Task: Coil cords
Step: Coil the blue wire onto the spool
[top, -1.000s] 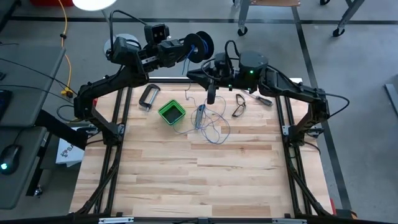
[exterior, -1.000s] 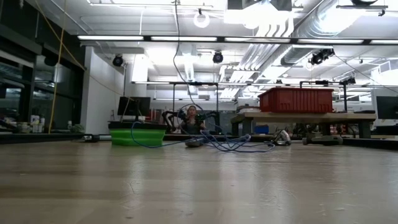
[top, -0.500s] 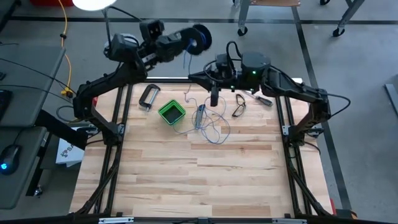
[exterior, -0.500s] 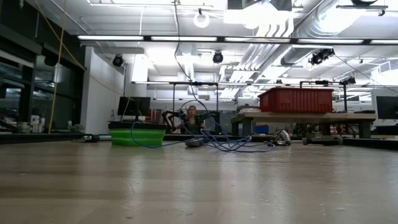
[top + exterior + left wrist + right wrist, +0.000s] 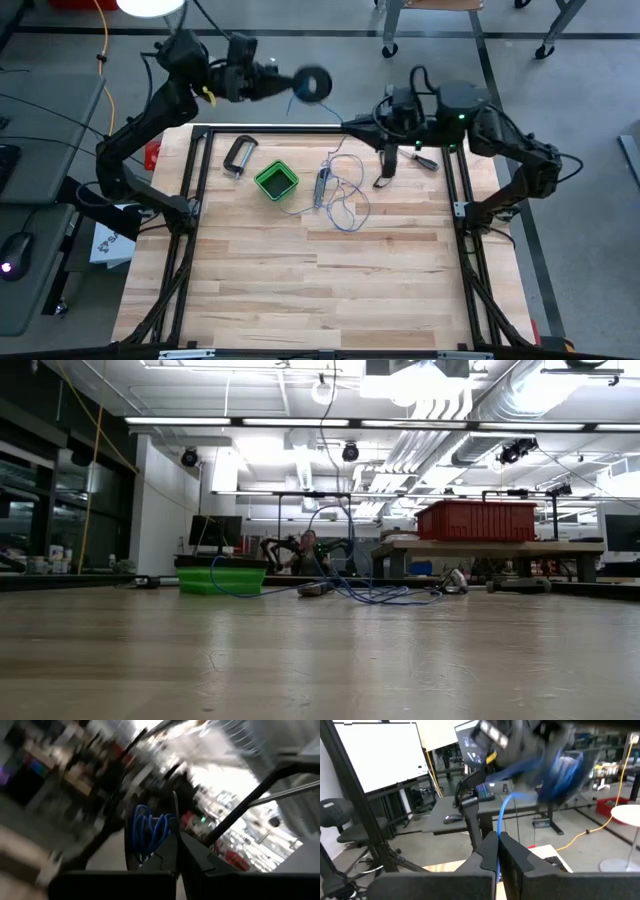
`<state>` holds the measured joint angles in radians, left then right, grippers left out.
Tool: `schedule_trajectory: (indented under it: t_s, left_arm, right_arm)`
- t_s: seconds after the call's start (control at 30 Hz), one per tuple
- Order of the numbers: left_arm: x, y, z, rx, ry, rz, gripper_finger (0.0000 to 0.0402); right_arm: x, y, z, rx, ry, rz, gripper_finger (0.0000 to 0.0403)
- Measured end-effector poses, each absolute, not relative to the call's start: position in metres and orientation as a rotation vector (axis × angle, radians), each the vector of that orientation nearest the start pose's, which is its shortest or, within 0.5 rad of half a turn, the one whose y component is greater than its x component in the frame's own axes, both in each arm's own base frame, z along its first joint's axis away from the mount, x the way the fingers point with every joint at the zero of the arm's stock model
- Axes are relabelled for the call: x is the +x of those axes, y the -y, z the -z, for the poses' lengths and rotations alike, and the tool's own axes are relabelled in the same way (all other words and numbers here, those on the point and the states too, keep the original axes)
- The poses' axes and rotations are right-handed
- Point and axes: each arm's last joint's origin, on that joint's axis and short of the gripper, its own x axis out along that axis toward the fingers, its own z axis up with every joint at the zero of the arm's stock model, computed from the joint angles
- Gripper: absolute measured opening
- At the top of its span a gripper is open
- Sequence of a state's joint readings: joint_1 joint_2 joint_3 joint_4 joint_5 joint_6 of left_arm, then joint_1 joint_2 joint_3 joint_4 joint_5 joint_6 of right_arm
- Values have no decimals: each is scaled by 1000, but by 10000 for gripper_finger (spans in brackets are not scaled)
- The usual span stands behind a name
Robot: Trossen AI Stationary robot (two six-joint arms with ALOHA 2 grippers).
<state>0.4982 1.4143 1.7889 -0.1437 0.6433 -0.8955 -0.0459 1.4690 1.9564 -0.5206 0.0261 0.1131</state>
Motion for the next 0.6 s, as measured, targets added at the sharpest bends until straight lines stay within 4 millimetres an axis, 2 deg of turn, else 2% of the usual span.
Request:
schedule_trajectory:
  t_s: [0.3,0.43,0.6]
  left_arm:
    - [269,-86,-514,-917,-97,337,0]
    - [285,-74,-506,-972,-163,396,0]
    - [310,-65,-502,-992,-162,517,0]
  right_arm:
    - [273,24,-534,71,-12,103,0]
    - [273,27,-534,70,-12,109,0]
    - [272,30,-537,62,14,86,0]
